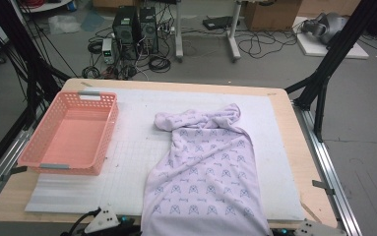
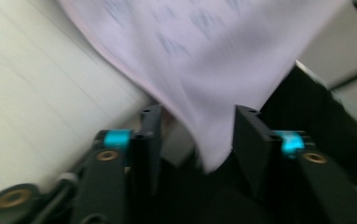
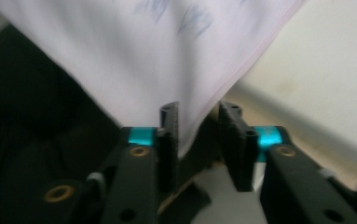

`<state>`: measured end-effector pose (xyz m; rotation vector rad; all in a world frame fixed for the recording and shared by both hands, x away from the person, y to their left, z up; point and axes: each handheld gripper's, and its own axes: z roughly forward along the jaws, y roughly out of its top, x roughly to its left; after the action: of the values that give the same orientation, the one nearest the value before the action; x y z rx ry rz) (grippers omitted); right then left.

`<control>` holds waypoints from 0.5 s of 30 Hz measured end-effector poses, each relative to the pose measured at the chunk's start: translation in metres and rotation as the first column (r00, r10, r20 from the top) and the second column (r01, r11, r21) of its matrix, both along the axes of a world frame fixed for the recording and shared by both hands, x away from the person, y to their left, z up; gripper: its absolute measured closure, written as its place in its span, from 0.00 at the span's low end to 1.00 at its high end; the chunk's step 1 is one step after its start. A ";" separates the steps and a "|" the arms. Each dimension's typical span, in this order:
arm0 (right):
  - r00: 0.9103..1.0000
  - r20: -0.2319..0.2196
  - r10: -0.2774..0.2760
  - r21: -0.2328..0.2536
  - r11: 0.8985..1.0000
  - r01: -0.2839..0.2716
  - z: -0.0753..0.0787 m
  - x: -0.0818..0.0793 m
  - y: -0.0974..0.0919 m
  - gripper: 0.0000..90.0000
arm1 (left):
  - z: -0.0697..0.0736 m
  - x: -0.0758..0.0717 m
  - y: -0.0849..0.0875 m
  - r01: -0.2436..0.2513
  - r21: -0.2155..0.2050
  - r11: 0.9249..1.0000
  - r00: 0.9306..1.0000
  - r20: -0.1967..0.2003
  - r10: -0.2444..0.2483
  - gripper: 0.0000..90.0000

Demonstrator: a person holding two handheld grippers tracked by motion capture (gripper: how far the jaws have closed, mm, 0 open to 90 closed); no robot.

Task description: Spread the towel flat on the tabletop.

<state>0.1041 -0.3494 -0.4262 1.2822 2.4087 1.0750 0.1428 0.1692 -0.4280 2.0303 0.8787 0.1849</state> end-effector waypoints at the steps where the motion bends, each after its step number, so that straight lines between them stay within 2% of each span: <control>1: 1.000 0.022 -0.013 0.009 1.000 0.013 0.002 0.004 0.000 0.72 | 0.003 0.008 0.000 -0.036 -0.023 0.999 0.999 0.015 0.036 0.49; 3: 0.996 0.066 -0.053 0.019 0.998 0.052 0.005 0.017 0.004 0.68 | 0.008 0.026 0.000 -0.074 -0.056 0.996 0.996 0.039 0.076 0.48; 5: 0.992 0.094 -0.087 0.016 0.996 0.086 0.005 0.032 0.010 0.68 | 0.008 0.044 -0.005 -0.097 -0.098 0.990 0.994 0.031 0.100 0.48; 7: 0.986 0.118 -0.120 -0.009 0.993 0.122 0.004 0.047 0.017 0.68 | 0.006 0.062 -0.013 -0.121 -0.101 0.987 0.991 0.037 0.125 0.49; 10: 0.981 0.131 -0.146 -0.046 0.987 0.153 -0.003 0.072 0.024 0.68 | -0.002 0.086 -0.029 -0.124 -0.066 0.990 0.992 0.029 0.126 0.49; 12: 0.979 0.120 -0.162 -0.062 0.983 0.171 -0.009 0.086 0.029 0.68 | -0.009 0.099 -0.037 -0.134 -0.034 0.990 0.991 0.023 0.135 0.49; 15: 0.981 0.100 -0.165 -0.080 0.982 0.173 -0.017 0.100 0.035 0.69 | -0.019 0.110 -0.048 -0.126 0.024 0.992 0.992 0.019 0.126 0.51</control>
<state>0.2040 -0.3148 -0.4433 1.3482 2.2085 0.9486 0.2527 0.1211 -0.4474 1.9946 0.9993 0.2847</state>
